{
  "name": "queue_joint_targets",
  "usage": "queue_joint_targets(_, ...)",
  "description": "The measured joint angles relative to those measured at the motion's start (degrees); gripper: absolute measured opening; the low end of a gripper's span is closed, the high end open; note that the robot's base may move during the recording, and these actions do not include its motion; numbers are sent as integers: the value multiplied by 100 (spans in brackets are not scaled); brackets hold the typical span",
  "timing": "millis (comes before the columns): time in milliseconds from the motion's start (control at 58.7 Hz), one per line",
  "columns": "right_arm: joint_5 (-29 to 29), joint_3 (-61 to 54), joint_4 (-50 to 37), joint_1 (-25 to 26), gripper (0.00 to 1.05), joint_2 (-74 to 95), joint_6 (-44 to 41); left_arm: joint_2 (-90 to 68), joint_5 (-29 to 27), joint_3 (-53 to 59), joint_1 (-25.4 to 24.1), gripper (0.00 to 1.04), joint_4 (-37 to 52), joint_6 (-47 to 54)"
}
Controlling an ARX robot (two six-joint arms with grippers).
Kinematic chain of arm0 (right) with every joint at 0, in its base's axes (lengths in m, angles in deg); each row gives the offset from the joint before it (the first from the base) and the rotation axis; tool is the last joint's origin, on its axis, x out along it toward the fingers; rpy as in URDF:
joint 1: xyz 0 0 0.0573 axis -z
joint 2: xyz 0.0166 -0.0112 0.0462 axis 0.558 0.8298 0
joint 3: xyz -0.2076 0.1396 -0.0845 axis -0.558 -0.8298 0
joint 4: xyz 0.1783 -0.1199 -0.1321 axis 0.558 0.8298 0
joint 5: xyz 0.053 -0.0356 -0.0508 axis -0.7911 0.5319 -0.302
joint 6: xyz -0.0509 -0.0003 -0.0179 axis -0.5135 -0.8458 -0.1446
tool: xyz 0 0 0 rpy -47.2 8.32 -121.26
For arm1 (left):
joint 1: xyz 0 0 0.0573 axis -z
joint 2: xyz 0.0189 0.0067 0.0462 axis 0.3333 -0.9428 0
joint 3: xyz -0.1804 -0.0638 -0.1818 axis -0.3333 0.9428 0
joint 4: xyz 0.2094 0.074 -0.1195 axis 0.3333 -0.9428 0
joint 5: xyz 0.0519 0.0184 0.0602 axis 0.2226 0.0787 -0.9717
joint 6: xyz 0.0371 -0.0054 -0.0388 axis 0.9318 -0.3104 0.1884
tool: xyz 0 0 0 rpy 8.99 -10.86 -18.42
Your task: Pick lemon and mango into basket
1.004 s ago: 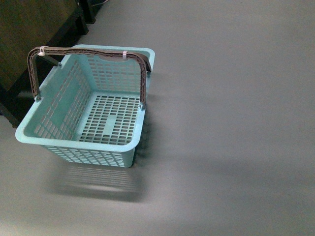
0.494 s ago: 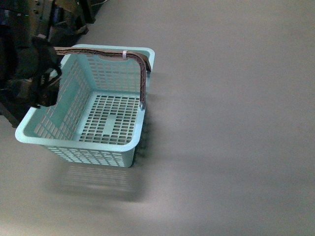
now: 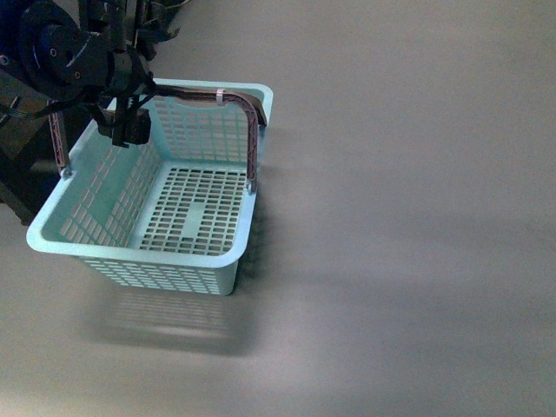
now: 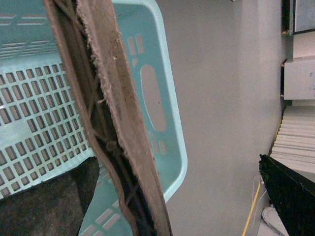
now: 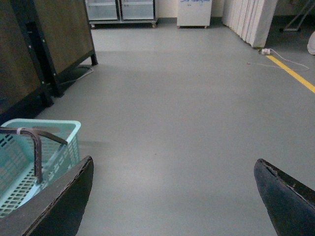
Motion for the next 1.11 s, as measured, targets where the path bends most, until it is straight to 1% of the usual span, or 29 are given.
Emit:
queue_joint_targets(68,0,0,0,0,96,0,-2,-83,15,-127,0,98,-83,-26)
queue_joint_targets(102,-2,0,0,0,96,0,-2,-114,20,-173,2,96,-127,-39)
queue_joint_targets(409,-2,0,0,0,96,0,-2,-313,-57,-442,26,48,-673,-225)
queue_joint_targets(477,-2,0,0,0,96,0,-2,-330,-120,-474,42,34,-833,-243)
queue_joint_targets(613,-2,0,0,0,96,0,-2,-297,-225,-577,52,13,-1097,-343)
queue_joint_targets(664,-2,0,0,0,96,0,-2,-273,-236,-575,52,8,-1132,-514)
queue_joint_targets(698,-2,0,0,-2,96,0,-2,-243,-219,-562,52,6,-1132,-577)
queue_joint_targets(902,-2,0,0,0,96,0,0,160,-219,9,57,6,-975,-527)
queue_joint_targets(1004,-2,0,0,0,96,0,-2,686,-232,667,92,6,-719,-560)
queue_joint_targets(1107,-2,0,0,0,96,0,-2,1707,-306,1624,208,6,-385,-678)
